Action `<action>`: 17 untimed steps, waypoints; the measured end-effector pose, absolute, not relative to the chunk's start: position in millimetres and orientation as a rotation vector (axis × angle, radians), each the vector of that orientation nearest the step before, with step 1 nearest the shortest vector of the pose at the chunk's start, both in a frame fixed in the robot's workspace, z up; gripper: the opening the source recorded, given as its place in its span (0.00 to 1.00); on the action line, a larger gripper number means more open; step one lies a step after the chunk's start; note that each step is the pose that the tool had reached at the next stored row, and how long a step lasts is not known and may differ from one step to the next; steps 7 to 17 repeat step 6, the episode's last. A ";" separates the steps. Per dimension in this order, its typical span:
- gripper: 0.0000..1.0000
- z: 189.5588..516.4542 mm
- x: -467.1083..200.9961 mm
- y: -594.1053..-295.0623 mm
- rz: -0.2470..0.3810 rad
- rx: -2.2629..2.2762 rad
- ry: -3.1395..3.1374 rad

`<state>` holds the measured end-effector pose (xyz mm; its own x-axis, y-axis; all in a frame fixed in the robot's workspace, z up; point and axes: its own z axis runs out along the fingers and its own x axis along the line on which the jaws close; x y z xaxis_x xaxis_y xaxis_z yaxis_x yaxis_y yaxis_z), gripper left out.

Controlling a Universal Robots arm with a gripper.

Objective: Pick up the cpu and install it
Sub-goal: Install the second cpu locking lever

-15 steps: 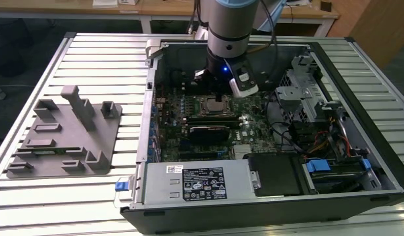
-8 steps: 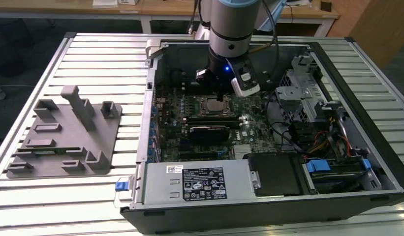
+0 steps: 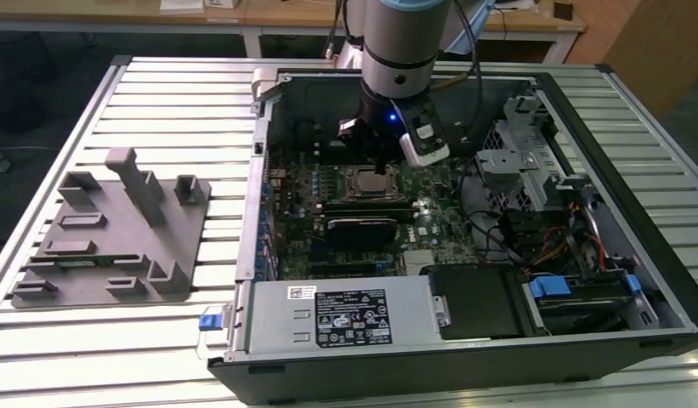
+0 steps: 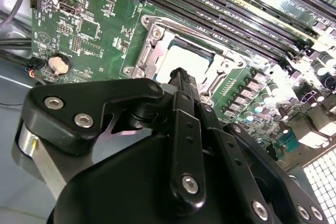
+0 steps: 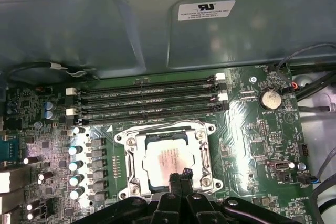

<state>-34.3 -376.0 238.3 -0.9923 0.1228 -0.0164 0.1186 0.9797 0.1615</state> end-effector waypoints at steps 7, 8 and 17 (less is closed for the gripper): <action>0.11 239.4 -34.3 -376.0 0.250 0.189 3.100; 0.11 239.4 -34.3 -376.0 0.250 0.189 3.100; 0.11 239.4 -34.3 -376.0 0.250 0.189 3.100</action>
